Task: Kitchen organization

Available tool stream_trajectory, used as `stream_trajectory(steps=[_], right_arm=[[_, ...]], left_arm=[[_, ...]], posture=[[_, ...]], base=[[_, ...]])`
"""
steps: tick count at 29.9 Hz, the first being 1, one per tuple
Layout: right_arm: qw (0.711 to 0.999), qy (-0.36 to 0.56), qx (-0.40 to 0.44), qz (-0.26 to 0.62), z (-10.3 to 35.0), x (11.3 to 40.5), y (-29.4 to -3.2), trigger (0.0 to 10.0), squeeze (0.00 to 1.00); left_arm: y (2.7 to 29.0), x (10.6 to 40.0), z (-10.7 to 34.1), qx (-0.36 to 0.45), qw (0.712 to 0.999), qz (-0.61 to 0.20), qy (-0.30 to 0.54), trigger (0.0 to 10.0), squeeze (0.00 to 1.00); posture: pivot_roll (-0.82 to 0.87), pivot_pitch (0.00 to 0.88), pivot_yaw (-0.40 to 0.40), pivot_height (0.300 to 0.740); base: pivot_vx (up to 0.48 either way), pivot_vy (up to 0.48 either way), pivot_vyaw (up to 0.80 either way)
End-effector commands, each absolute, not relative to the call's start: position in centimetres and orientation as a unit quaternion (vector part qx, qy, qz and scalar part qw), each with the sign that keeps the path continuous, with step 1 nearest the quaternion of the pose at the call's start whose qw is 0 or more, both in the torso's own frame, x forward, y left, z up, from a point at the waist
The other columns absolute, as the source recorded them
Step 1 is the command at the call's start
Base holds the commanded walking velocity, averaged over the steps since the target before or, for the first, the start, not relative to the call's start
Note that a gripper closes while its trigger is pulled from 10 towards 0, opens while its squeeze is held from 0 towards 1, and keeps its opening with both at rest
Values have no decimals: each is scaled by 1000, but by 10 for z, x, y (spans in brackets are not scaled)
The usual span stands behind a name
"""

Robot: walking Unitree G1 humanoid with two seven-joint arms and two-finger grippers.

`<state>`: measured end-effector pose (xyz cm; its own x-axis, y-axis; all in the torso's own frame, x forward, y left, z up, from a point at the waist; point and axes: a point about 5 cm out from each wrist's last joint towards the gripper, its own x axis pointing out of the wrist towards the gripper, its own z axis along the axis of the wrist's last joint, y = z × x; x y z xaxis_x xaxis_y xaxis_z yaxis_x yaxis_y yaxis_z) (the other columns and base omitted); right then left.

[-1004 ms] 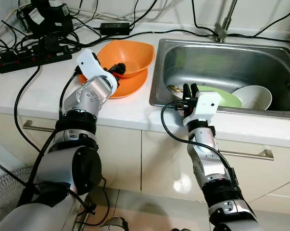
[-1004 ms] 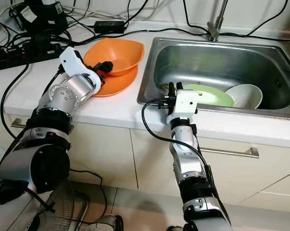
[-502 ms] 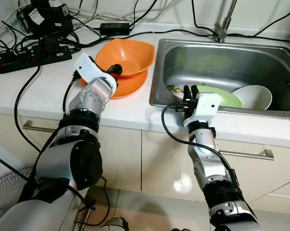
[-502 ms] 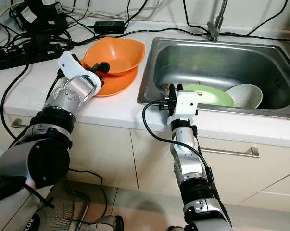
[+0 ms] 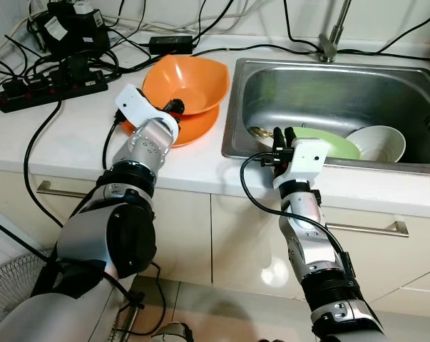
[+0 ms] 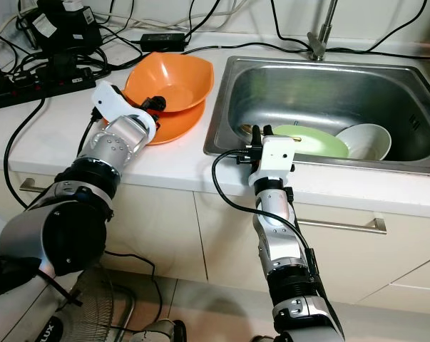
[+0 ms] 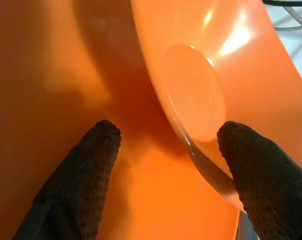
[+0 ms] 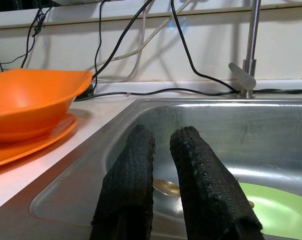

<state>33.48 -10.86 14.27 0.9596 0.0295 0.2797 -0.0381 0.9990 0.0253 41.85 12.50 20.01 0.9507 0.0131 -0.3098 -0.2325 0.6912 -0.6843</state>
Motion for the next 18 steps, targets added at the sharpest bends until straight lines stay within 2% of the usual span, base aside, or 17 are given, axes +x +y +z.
stream_trajectory(steps=[1, 18], right_arm=[[991, -135, 10, 14, 141, 334, -109, 10000, 0], [992, -125, 5, 7, 138, 335, -111, 10000, 0]], left_arm=[[122, 416, 191, -381, 906, 78, 168, 0, 0], [129, 416, 187, -375, 909, 89, 160, 0, 0]], posture=[[66, 46, 84, 740], [62, 42, 85, 740]], base=[[0, 0, 0], [0, 0, 0]])
